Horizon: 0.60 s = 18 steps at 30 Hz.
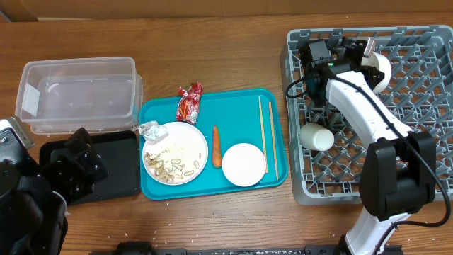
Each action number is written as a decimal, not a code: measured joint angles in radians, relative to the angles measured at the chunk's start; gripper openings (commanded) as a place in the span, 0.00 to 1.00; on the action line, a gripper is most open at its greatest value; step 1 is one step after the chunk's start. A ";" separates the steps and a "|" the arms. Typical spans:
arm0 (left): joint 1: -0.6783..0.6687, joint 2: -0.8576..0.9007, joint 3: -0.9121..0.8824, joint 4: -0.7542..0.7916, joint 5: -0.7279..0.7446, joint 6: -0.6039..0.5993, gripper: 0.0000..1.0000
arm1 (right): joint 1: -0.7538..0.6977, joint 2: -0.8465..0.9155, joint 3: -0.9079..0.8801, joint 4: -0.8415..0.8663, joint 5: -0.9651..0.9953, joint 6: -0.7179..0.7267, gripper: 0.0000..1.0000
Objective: Sort waste into correct bins and load items into the dishwasher
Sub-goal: 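Carry the bowl to the rack's back right and set it down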
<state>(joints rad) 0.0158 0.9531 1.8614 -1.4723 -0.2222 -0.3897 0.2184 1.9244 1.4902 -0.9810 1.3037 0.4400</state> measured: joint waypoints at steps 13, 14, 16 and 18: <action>0.000 0.000 0.000 0.000 0.000 0.000 1.00 | 0.002 0.030 0.000 0.014 0.024 -0.026 0.04; 0.000 0.000 0.000 0.000 0.000 0.000 1.00 | 0.002 0.038 0.000 0.008 0.032 -0.027 0.04; 0.000 0.000 0.000 0.000 0.000 0.000 1.00 | 0.003 0.051 0.000 0.003 0.050 -0.027 0.04; 0.000 0.000 0.000 0.000 0.000 0.000 1.00 | 0.005 0.055 0.000 -0.001 0.062 -0.026 0.04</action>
<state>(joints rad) 0.0158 0.9531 1.8614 -1.4719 -0.2218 -0.3897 0.2234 1.9797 1.4902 -0.9817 1.3655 0.4137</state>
